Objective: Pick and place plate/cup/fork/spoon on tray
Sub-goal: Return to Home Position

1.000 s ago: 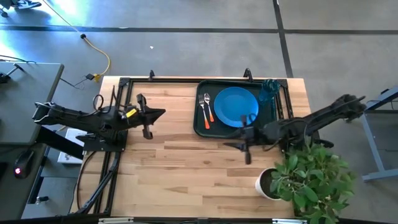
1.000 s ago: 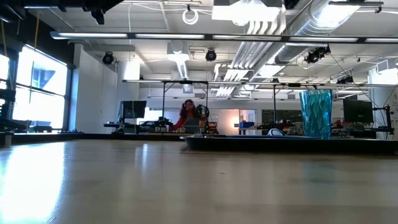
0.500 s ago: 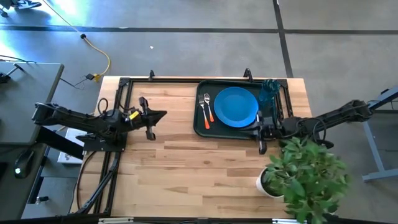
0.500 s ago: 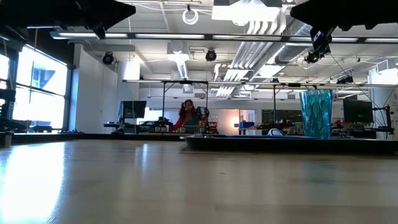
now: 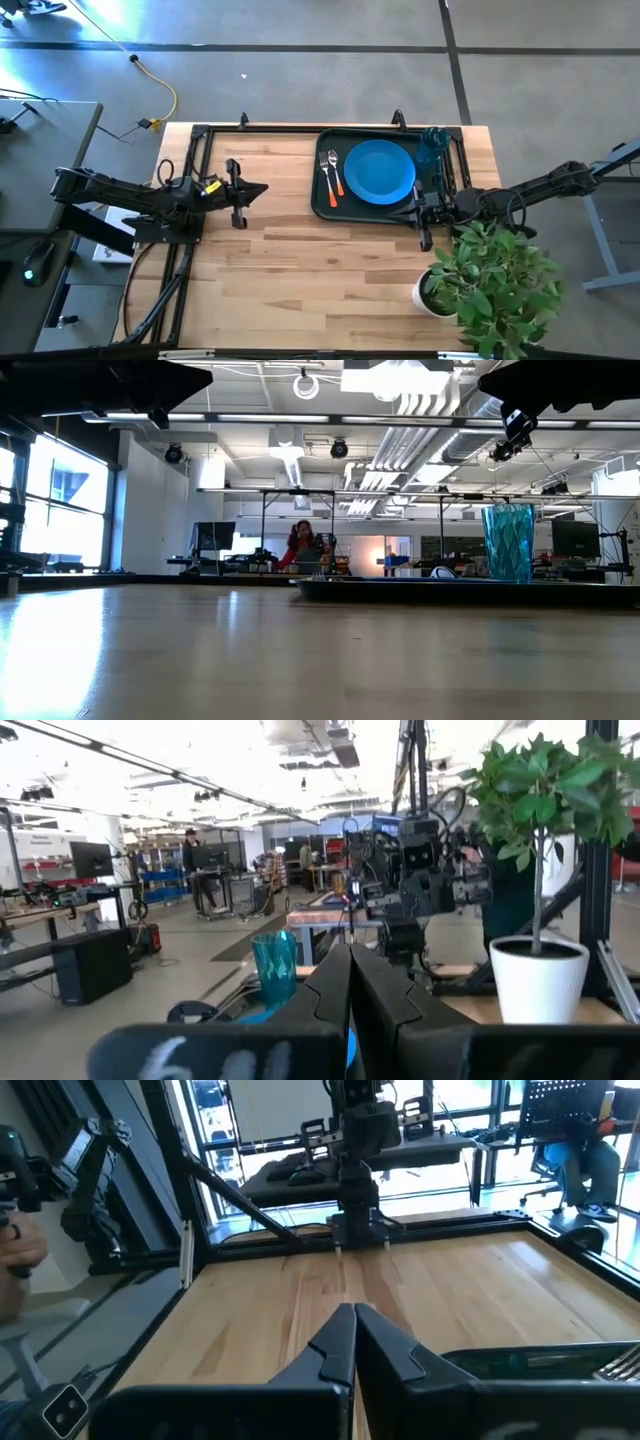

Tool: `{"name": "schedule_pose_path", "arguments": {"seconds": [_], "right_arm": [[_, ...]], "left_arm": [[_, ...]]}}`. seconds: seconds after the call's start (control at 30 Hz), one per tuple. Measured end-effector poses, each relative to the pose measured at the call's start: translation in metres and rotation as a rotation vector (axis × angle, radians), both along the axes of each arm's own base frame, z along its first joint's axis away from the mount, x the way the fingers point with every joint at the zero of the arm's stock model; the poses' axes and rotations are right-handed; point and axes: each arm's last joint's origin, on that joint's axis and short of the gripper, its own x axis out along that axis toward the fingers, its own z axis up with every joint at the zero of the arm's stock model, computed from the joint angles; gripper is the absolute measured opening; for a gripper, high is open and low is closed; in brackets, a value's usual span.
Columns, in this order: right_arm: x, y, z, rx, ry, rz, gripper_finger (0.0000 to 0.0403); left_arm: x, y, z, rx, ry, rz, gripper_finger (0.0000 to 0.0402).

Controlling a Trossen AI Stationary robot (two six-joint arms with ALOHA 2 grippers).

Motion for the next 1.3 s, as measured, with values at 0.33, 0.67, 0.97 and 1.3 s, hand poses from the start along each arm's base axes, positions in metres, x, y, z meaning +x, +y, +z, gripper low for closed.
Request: {"name": "schedule_pose_path", "arguments": {"seconds": [0.33, 0.67, 0.97, 1.3], "right_arm": [[0.0000, 0.0003, -0.0001, -0.001, 0.001, 0.012, 0.0000], [-0.0001, 0.0013, -0.0002, -0.014, 0.001, 0.044, 0.0000], [-0.0001, 0.0013, -0.0002, -0.017, 0.002, 0.046, 0.0000], [-0.0066, 0.0013, -0.0004, -0.016, 0.020, 0.104, 0.0000]], "left_arm": [[-0.0017, 0.0003, -0.0008, -0.002, -0.019, 0.003, 0.0000], [-0.0017, 0.0003, -0.0009, -0.002, -0.019, 0.004, 0.0000], [-0.0017, 0.0003, -0.0009, -0.009, -0.020, 0.001, 0.0000], [-0.0017, 0.0003, -0.0010, -0.009, -0.019, 0.001, 0.0000]]}}
